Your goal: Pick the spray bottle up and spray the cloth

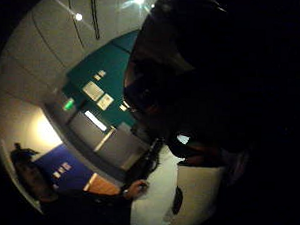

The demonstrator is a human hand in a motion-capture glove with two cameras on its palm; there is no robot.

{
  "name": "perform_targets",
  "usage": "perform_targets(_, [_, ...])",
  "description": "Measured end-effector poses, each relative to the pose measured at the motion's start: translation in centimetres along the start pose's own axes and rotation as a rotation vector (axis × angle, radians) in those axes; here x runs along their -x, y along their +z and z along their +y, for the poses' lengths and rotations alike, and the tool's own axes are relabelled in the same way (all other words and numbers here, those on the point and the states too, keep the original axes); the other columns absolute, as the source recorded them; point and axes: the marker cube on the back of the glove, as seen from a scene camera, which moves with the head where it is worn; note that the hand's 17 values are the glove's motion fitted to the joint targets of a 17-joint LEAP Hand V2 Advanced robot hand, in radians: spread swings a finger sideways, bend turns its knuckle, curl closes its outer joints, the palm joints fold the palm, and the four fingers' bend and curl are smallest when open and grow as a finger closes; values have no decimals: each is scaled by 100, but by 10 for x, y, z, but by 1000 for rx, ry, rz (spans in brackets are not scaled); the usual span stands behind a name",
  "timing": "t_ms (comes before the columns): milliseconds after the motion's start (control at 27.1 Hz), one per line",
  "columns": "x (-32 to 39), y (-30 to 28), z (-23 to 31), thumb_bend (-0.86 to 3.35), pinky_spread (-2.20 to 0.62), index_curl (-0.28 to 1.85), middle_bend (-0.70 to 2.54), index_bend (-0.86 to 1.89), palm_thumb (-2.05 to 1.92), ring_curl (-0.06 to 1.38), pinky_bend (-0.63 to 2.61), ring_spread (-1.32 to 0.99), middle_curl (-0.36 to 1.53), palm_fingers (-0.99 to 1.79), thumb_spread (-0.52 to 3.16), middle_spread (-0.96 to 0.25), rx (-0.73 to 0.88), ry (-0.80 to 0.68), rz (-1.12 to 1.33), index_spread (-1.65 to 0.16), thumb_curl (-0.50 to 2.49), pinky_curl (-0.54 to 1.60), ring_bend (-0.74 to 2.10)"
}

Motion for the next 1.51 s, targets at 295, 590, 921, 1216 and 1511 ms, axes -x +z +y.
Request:
perform_targets(295, [-2,-13,-3,-2,-21,52,37,17,89,44,48,-15,47,126,82,-21,-31,53,-56,-28,66,37,54])
perform_targets(590, [23,8,-13,-2,-20,51,36,17,90,44,48,-14,48,126,84,-19,-18,27,-108,-27,65,37,54])
perform_targets(921, [89,85,43,-2,-20,51,36,17,91,44,48,-13,48,126,86,-19,166,-99,-206,-27,65,37,54])
perform_targets(1216, [117,157,107,-2,-20,51,35,16,91,44,49,-13,48,125,90,-19,321,-194,-260,-27,64,38,55])
perform_targets(1511, [112,177,122,-2,-20,50,35,16,91,44,48,-13,48,125,93,-19,360,-203,-270,-27,63,37,54])
